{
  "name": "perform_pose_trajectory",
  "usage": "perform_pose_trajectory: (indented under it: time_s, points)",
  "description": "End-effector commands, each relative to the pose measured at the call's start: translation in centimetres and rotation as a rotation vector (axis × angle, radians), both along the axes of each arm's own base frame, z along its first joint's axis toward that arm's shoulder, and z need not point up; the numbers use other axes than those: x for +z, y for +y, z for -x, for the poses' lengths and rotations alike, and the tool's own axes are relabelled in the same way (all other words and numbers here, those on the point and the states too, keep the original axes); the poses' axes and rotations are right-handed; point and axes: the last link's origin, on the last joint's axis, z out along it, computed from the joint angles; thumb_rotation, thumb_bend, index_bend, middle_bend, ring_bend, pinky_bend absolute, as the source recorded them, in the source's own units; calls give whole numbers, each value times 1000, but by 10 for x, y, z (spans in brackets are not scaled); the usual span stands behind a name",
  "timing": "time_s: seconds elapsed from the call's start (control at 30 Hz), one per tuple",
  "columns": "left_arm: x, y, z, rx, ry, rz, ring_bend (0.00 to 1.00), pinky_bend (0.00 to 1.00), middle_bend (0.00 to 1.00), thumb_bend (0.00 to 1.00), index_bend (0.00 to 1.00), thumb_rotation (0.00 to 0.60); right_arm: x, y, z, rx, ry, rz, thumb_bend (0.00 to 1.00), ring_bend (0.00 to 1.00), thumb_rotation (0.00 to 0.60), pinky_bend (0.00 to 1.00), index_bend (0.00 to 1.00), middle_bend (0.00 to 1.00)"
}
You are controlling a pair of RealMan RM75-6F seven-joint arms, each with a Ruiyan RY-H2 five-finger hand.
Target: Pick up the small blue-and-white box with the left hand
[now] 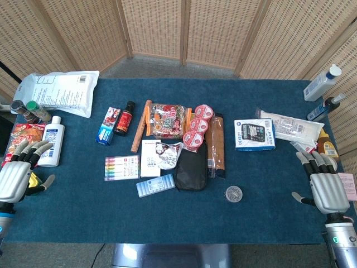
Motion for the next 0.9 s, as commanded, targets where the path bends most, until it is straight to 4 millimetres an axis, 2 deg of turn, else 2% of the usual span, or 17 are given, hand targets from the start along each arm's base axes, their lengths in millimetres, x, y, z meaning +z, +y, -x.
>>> perform_pose_trajectory:
  time_s: [0.03,0.27,0.57,0.67,0.9]
  points:
    - [-1,0,1,4,2,4,149,0,157,362,146,600,-1,-1,1,-6,-2,-3,0,0,600,0,0,30]
    - [0,3,1,0,7,9,149,0,157,363,143,600,-2,0,-4,10,-11,-1,0,0,600,0,0,29]
    - [1,9,-5,-18,27,18,149,0,155,361,136,600,0,4,-1,-7,-20,5,0,0,600,0,0,28]
    - [-1,15,-4,-9,38,26,149,0,155,362,133,600,-1,2,0,-11,-25,3,0,0,600,0,0,28]
    - [-8,43,-9,-1,69,59,150,0,155,361,133,600,-8,-4,0,-18,-30,-21,0,0,600,0,0,28]
